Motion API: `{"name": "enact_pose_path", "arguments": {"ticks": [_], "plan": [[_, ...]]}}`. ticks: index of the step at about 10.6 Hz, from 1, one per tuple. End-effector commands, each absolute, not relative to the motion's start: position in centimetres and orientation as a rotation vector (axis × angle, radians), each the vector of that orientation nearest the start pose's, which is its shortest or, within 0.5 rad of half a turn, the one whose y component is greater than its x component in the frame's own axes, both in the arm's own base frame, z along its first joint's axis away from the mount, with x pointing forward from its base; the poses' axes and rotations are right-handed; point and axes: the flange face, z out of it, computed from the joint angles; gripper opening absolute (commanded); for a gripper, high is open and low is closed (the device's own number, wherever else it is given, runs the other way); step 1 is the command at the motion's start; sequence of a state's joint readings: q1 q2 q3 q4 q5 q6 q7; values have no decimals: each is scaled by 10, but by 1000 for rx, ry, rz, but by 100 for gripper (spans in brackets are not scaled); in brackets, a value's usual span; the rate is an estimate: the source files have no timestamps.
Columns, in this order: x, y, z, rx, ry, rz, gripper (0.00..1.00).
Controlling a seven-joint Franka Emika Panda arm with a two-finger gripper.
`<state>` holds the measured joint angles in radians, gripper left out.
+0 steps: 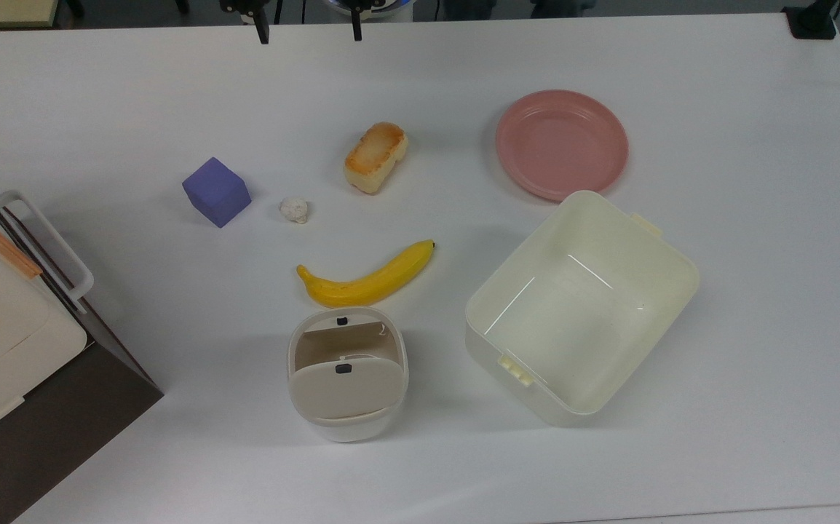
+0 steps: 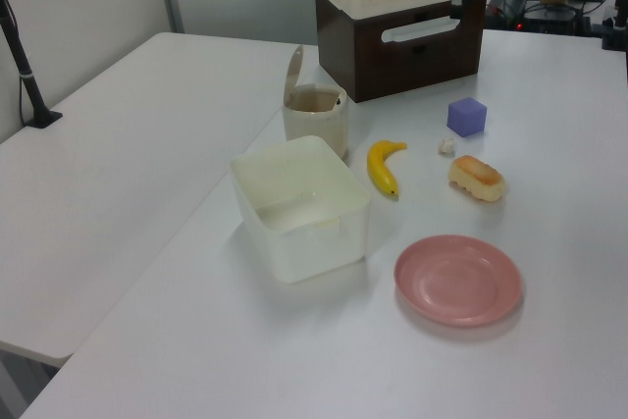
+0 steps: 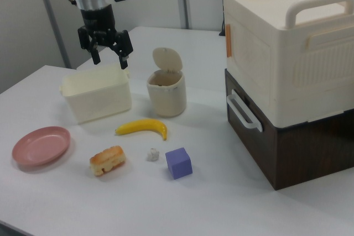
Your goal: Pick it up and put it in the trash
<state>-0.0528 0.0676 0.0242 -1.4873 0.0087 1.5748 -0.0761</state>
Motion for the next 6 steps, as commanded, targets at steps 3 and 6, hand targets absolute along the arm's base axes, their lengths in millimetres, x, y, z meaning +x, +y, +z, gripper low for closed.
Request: {"name": "enact_pose_path", "arguments": {"ticks": [3, 6], "plan": [[572, -66, 640, -3146, 41, -140, 100], [574, -64, 637, -3140, 46, -136, 100]]}}
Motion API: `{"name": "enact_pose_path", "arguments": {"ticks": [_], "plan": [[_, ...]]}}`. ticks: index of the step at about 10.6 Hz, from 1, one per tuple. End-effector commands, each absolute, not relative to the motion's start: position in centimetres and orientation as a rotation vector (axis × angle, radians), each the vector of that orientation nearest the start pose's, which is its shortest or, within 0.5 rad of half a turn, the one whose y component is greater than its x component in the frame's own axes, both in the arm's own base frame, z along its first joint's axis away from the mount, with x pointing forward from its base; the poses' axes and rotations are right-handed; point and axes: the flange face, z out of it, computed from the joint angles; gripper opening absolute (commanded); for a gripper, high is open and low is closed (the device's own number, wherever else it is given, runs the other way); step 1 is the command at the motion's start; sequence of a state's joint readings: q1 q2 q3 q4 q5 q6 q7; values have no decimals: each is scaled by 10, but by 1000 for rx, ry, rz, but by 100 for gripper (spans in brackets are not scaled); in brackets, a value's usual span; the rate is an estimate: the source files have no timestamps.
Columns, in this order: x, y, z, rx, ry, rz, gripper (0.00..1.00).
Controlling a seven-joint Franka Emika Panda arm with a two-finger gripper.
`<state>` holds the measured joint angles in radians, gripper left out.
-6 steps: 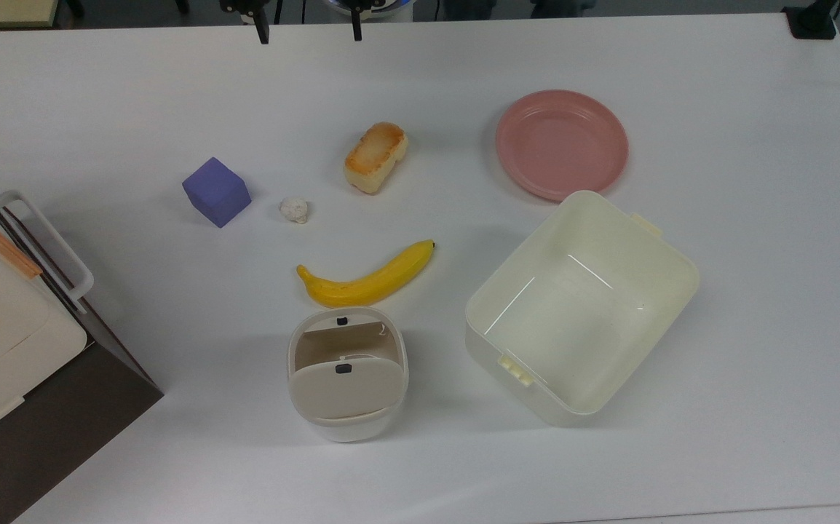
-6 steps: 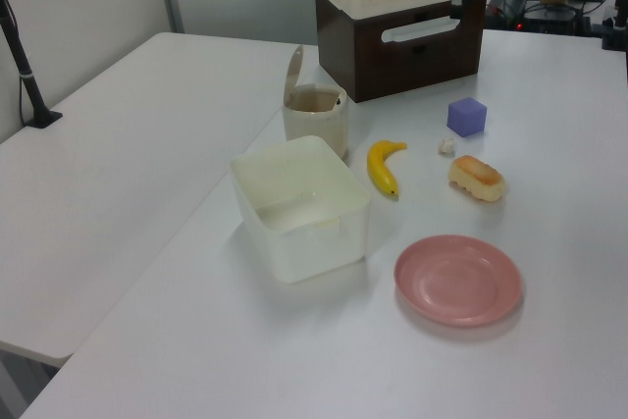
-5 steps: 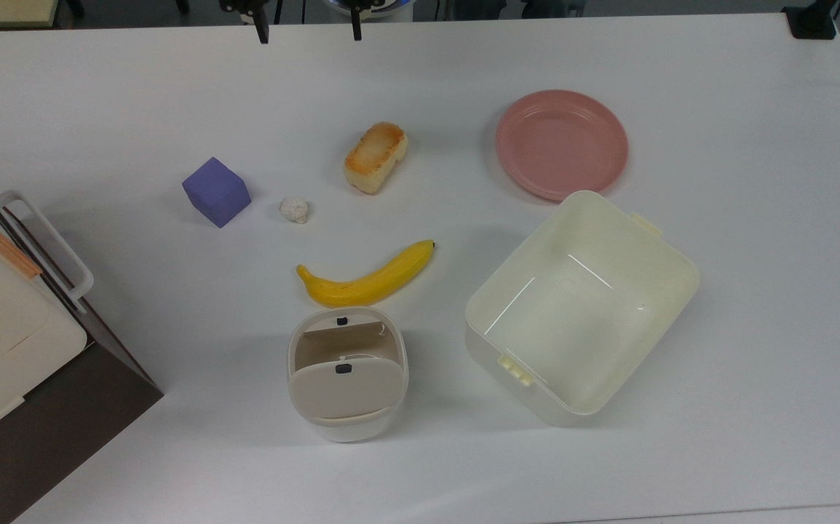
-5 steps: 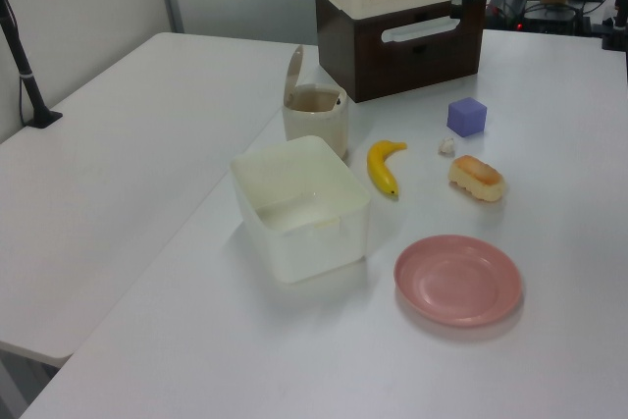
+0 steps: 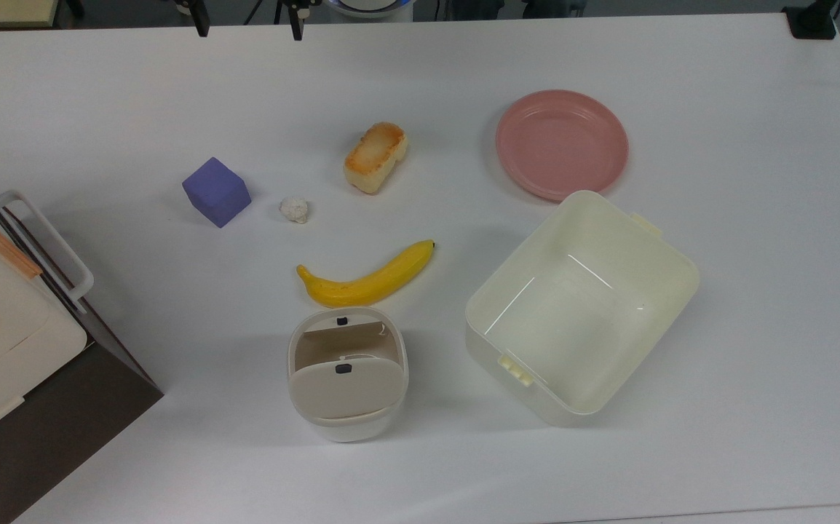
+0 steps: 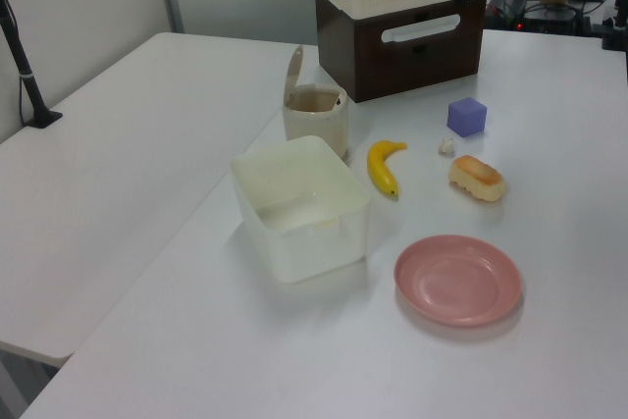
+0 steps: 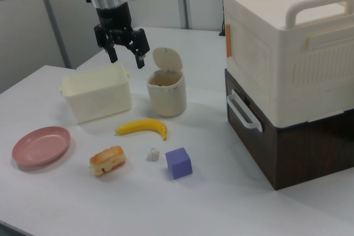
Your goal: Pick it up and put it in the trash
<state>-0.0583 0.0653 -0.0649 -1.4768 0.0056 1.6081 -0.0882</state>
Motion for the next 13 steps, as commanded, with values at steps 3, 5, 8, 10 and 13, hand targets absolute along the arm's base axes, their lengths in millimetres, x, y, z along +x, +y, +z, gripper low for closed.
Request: {"name": "enact_pose_path", "arguments": {"ticks": [3, 5, 8, 10, 13], "plan": [[574, -61, 636, -3136, 39, -131, 100], [574, -61, 637, -3138, 39, -133, 100], [575, -61, 635, -3137, 17, -129, 100], [575, -56, 628, -3136, 10, -103, 100], [582, -36, 596, -3119, -29, -1, 100]]}}
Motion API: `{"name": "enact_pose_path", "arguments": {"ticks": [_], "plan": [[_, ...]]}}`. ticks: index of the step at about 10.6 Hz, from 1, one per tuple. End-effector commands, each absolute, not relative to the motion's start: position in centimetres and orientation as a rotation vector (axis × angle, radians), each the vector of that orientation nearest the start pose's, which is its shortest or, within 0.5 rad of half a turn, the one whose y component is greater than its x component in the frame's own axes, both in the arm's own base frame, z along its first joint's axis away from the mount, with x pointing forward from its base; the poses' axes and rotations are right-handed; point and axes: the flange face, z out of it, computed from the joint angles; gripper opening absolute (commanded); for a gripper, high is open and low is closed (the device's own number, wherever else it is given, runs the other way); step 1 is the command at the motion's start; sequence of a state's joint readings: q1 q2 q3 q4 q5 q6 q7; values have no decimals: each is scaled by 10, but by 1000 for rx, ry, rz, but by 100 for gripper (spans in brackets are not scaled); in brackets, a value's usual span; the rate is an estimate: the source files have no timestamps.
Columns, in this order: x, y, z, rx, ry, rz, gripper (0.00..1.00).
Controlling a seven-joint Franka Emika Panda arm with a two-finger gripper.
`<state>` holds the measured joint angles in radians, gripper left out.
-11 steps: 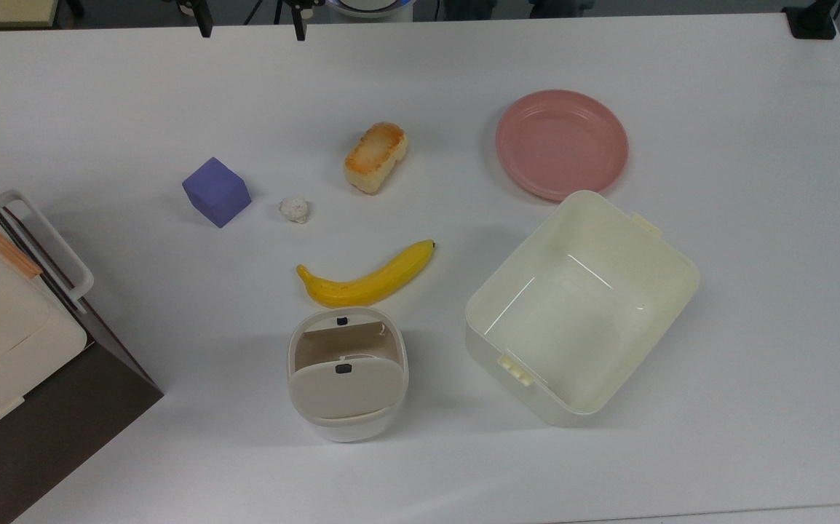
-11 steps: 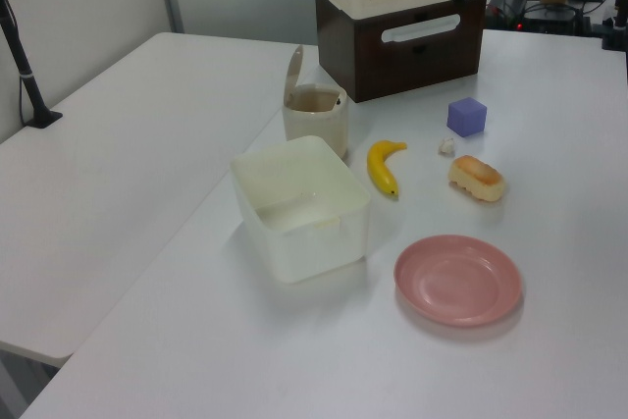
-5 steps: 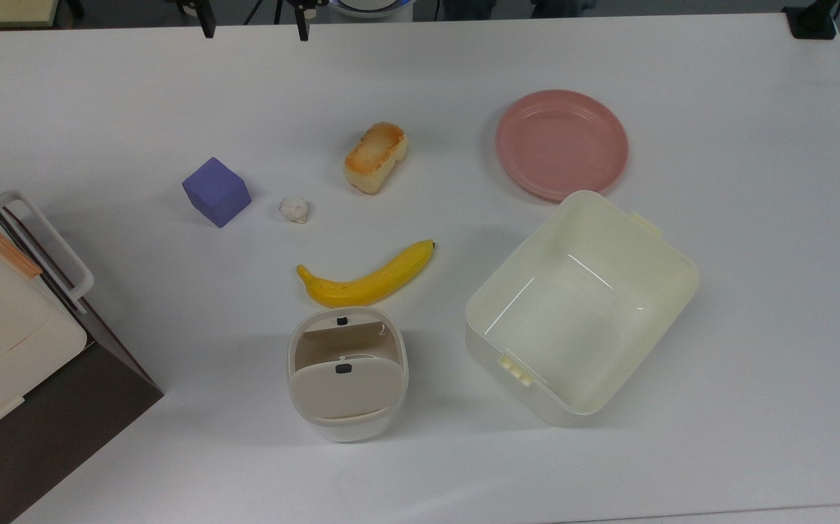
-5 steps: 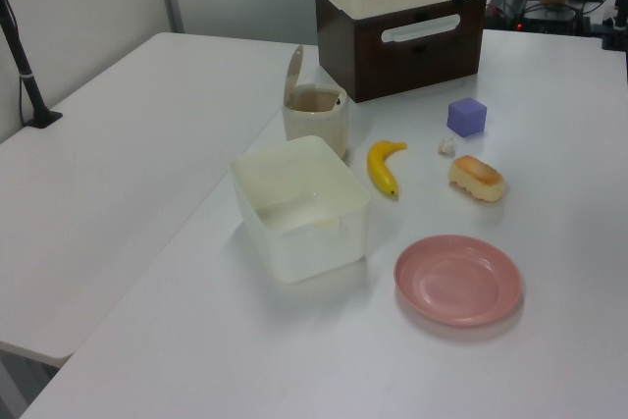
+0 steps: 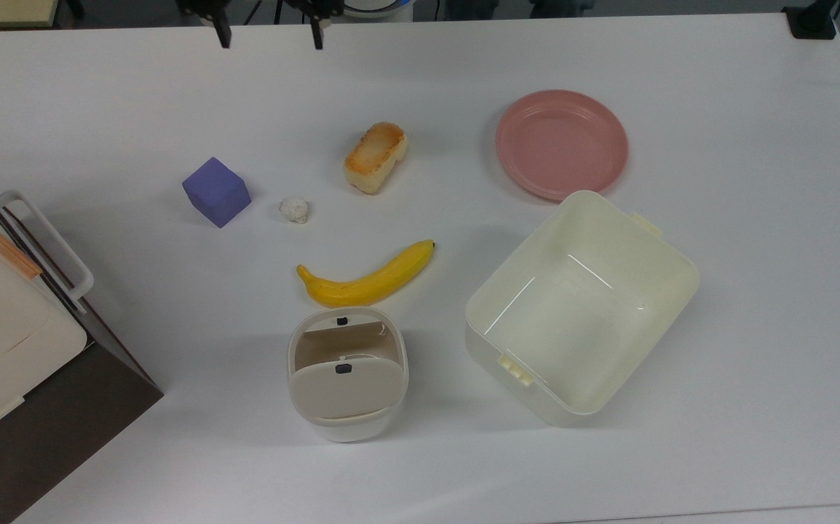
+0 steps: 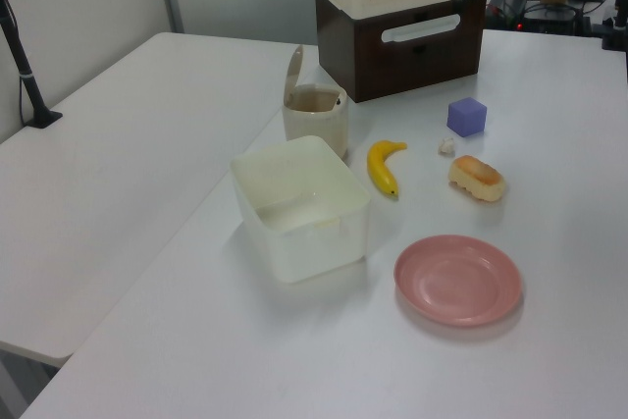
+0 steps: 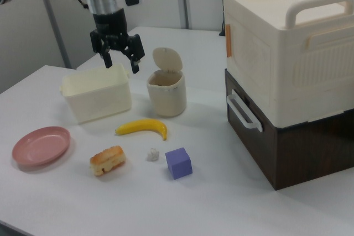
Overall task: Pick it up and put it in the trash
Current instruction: 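Move the open gripper over the small white piece beside the purple cube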
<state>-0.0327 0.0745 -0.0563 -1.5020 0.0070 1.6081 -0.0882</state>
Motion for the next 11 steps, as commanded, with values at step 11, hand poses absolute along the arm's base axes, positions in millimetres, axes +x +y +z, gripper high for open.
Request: {"name": "enact_pose_path", "arguments": {"ticks": [11], "plan": [[599, -42, 438, -3126, -39, 155, 97]]}}
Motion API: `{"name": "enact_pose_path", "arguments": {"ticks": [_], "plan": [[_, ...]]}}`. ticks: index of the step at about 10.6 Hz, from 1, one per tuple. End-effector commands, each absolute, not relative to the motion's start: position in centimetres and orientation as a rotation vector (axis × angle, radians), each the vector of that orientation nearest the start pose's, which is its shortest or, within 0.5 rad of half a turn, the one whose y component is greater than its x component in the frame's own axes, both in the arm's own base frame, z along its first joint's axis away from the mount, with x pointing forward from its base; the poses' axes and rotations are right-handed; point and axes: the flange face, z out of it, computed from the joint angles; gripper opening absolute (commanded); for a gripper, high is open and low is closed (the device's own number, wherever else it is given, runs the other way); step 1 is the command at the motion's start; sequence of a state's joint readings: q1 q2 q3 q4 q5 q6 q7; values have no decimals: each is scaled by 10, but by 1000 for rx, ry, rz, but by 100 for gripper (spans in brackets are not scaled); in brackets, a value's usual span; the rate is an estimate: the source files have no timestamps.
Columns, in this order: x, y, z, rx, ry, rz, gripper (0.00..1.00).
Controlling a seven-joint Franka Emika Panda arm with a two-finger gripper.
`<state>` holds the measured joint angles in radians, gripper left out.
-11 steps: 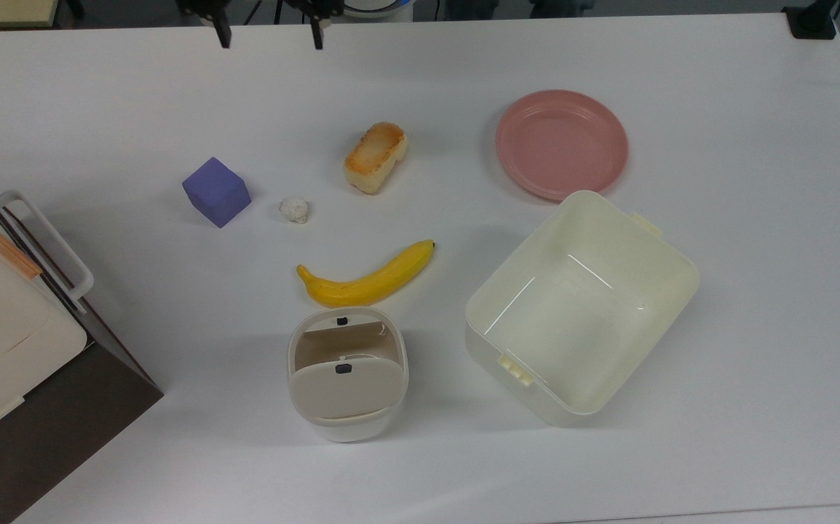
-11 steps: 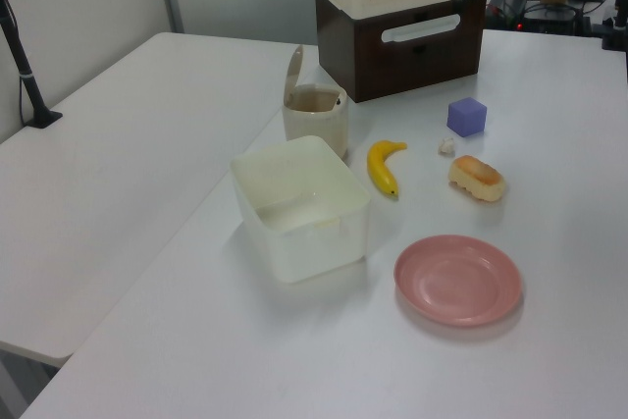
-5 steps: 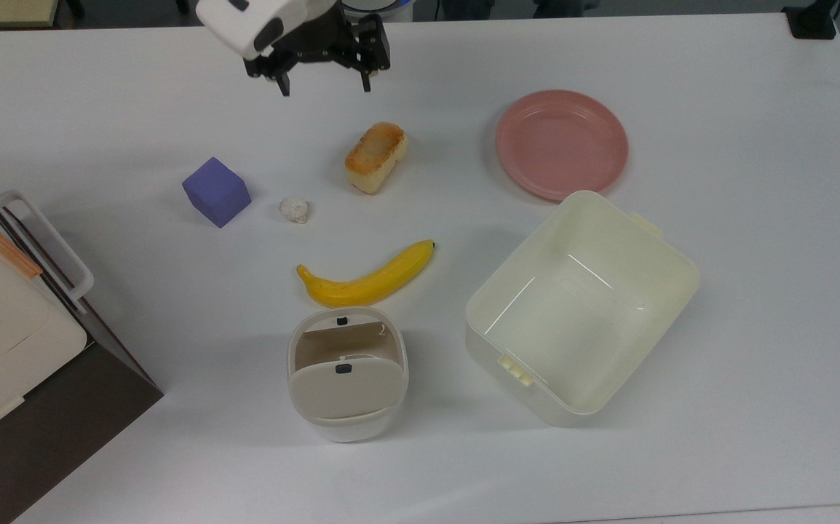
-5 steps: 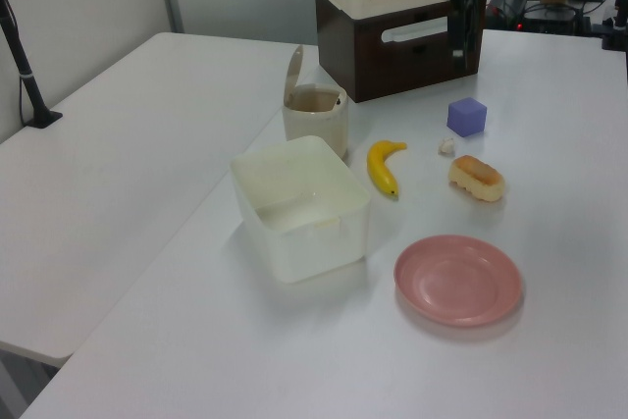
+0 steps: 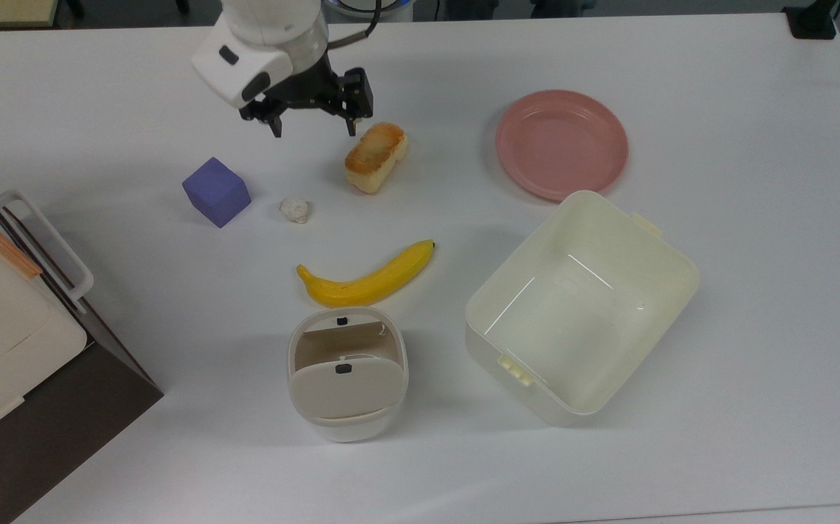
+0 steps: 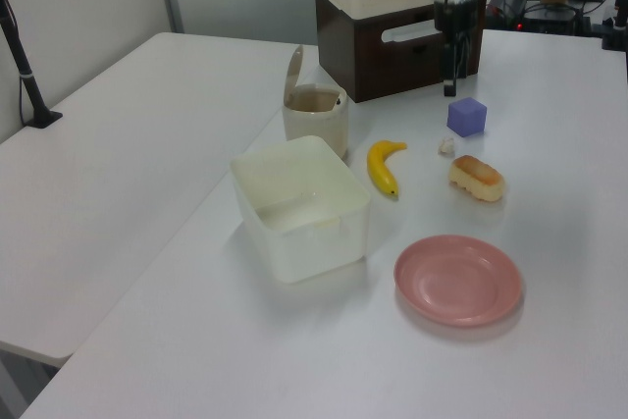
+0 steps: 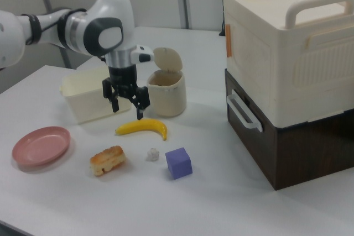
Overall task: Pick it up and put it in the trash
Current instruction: 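Move the open gripper over the small white piece beside the purple cube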
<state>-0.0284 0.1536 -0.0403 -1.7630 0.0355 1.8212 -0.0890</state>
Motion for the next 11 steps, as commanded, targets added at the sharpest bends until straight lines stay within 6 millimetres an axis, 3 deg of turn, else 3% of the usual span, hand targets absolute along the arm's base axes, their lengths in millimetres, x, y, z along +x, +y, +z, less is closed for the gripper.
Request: {"name": "enact_pose_path", "arguments": {"ticks": [1, 3, 5, 8, 11], "plan": [[604, -43, 421, -3132, -42, 153, 95], [615, -44, 387, -3150, -52, 154, 90], [624, -45, 366, -3172, -70, 139, 87], [628, -49, 339, -3199, -99, 166, 79], [624, -51, 328, -3221, -168, 211, 67]]}}
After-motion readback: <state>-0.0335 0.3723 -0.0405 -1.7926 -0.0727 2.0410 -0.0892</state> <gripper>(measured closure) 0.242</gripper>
